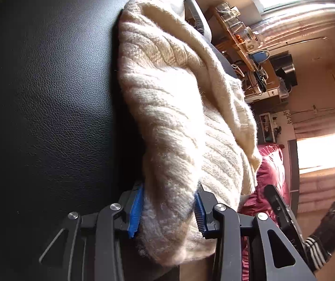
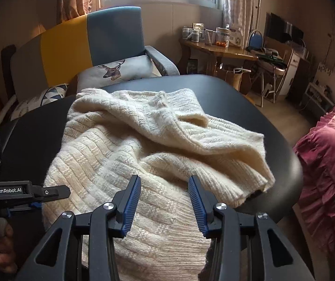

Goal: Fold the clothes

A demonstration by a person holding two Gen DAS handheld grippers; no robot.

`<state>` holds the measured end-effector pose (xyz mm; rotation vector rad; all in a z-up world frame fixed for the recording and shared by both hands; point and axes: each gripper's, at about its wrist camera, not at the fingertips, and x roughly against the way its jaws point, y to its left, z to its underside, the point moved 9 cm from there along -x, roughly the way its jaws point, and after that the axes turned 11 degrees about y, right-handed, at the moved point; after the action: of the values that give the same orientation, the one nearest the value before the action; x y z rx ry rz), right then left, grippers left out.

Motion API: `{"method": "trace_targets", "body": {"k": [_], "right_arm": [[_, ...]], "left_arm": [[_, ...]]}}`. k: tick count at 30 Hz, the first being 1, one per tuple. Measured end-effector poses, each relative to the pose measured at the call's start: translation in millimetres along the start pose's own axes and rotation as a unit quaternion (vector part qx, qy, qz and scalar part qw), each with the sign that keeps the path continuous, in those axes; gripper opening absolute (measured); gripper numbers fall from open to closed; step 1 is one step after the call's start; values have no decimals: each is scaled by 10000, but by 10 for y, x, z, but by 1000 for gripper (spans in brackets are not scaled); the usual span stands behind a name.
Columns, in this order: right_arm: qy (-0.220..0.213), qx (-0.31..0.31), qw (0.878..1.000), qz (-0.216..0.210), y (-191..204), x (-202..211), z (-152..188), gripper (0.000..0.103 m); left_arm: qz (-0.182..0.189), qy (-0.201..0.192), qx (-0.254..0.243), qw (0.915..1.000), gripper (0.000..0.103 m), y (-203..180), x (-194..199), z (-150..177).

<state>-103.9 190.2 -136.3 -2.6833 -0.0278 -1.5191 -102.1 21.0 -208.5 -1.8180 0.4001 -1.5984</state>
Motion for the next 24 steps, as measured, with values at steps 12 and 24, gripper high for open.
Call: {"method": "trace_targets", "body": {"k": [12,24], "right_arm": [[-143,599,9975,350,205,4,-99,43],[-96,1701,9850,281,183,-471,-685,46]], "left_arm": [[-220,-89,40,9997,50,93,67,26],[-158,-57,-315,9994,30,-35,6,66]]}}
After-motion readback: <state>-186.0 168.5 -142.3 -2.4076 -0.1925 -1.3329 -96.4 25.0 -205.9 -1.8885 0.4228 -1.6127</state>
